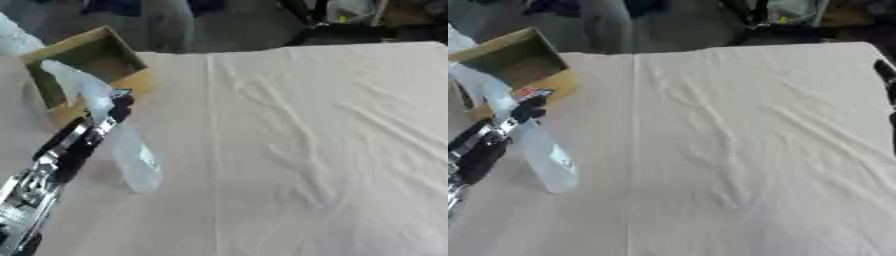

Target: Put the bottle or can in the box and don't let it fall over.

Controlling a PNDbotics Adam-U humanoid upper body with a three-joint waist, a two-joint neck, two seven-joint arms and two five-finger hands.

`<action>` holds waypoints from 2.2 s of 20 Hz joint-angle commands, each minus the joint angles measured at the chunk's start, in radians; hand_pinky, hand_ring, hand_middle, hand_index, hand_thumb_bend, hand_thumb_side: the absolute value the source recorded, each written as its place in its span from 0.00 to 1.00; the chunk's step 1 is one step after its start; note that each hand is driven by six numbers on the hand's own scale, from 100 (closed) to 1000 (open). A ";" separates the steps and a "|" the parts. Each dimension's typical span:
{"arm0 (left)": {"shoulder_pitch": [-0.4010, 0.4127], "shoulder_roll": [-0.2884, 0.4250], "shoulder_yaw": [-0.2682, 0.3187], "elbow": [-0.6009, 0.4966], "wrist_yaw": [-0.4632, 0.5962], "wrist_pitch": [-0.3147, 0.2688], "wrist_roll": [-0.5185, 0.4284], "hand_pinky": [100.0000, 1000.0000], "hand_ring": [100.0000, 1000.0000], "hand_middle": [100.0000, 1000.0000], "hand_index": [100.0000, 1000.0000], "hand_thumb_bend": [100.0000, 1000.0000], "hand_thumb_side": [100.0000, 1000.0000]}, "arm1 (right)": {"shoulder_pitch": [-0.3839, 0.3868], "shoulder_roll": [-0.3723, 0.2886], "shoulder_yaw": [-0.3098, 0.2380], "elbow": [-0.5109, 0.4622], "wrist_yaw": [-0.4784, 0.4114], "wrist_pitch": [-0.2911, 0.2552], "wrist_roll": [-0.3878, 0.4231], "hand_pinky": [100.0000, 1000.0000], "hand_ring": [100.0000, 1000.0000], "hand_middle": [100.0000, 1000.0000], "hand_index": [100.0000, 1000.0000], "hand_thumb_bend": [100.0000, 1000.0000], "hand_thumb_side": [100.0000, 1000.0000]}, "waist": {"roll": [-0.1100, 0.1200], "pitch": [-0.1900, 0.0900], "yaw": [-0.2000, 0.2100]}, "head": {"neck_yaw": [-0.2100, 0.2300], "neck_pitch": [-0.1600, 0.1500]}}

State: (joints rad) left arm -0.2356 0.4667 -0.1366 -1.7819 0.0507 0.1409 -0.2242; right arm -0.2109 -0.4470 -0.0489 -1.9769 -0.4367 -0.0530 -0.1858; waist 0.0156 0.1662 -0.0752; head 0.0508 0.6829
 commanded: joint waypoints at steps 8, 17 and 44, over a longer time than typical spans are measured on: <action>-0.055 -0.001 0.028 -0.026 0.054 0.004 0.044 1.00 1.00 1.00 0.91 0.18 0.85 | -0.011 -0.028 -0.008 -0.023 -0.001 0.001 -0.001 1.00 1.00 0.95 1.00 0.00 0.41 | -0.001 -0.012 -0.001 | 0.003 -0.013; -0.099 -0.022 0.018 -0.018 0.102 0.026 0.041 1.00 1.00 1.00 0.90 0.19 0.84 | -0.012 -0.027 -0.007 -0.023 -0.003 0.002 -0.001 1.00 1.00 0.95 1.00 0.00 0.41 | -0.001 -0.013 -0.004 | 0.006 -0.015; -0.114 -0.043 0.004 0.012 0.069 0.071 0.024 1.00 1.00 1.00 0.74 0.00 0.69 | -0.014 -0.027 -0.010 -0.023 -0.006 0.001 -0.004 1.00 1.00 0.95 1.00 0.00 0.41 | -0.001 -0.013 -0.006 | 0.009 -0.014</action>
State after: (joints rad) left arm -0.3337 0.4126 -0.1368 -1.7619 0.1255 0.2136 -0.1983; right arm -0.2114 -0.4470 -0.0487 -1.9769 -0.4367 -0.0526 -0.1858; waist 0.0155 0.1662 -0.0801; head 0.0593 0.6785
